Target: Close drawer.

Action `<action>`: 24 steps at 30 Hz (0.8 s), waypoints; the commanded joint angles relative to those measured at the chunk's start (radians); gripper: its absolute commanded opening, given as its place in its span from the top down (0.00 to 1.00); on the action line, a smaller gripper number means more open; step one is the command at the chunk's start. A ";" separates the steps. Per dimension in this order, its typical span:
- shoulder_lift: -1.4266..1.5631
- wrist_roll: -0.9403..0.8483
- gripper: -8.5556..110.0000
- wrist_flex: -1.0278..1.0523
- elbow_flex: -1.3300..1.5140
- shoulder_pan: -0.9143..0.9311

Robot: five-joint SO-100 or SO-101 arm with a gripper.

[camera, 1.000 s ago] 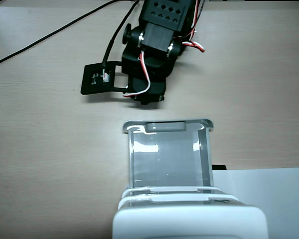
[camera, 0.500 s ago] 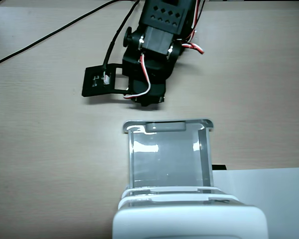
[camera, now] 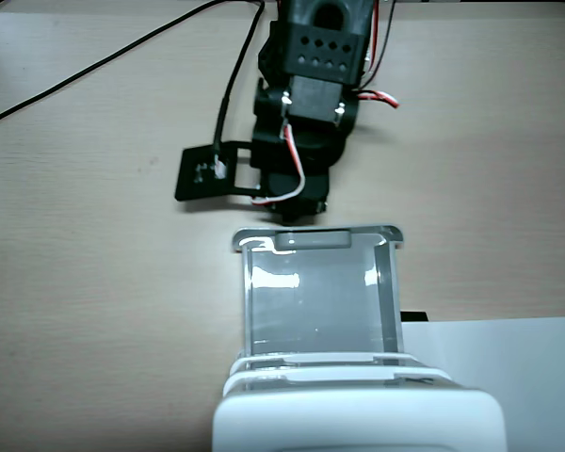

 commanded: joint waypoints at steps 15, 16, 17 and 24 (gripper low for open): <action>-0.514 0.020 0.93 -0.270 -0.451 -0.117; -0.549 0.015 0.93 -0.275 -0.486 -0.120; -0.583 0.011 0.93 -0.276 -0.525 -0.123; -0.729 0.026 0.93 -0.308 -0.675 -0.129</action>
